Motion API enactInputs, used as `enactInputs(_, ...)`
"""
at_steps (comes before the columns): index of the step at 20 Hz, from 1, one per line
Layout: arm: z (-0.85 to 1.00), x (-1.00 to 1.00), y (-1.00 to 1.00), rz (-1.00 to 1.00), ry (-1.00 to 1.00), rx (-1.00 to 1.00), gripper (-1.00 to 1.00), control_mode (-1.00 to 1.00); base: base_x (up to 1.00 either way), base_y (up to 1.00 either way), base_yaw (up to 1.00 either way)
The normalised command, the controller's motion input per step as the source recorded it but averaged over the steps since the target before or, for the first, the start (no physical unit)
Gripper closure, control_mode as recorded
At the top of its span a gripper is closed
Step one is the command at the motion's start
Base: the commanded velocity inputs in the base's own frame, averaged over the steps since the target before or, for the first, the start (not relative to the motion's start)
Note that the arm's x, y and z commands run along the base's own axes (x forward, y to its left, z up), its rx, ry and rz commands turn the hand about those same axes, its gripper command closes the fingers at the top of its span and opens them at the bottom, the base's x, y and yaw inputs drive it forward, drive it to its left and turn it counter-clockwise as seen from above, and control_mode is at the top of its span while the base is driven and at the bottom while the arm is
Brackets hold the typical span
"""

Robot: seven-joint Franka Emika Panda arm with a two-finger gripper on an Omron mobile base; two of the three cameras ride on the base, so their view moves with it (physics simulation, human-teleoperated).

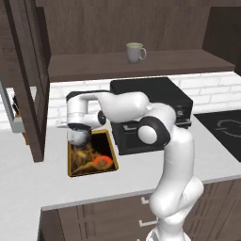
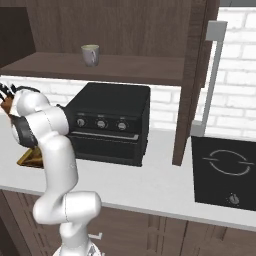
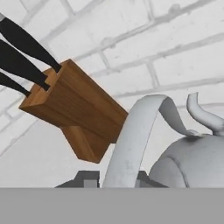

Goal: Pick the kettle from the counter and place it on the tray. Then pick the mug from the cabinet and place it on the tray. Then close the cabinet doors.

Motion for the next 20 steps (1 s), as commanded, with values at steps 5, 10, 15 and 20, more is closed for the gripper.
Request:
enactInputs(5, -0.13, 0.00, -0.08, -0.07, 0.16, -0.10, 1.00, -1.00, 0.00, 0.00, 0.00)
enactInputs(10, -0.05, 0.02, -0.14, -0.07, 0.13, -0.12, -1.00, -1.00, 0.00, 0.00, 0.00)
enactInputs(15, 0.04, 0.04, -0.37, -0.07, 0.02, -0.09, -1.00, -1.00, 0.00, 0.00, 0.00)
enactInputs(20, 0.34, 0.01, -0.31, -0.10, 0.00, -0.06, -1.00, -1.00, 0.00, 0.00, 0.00)
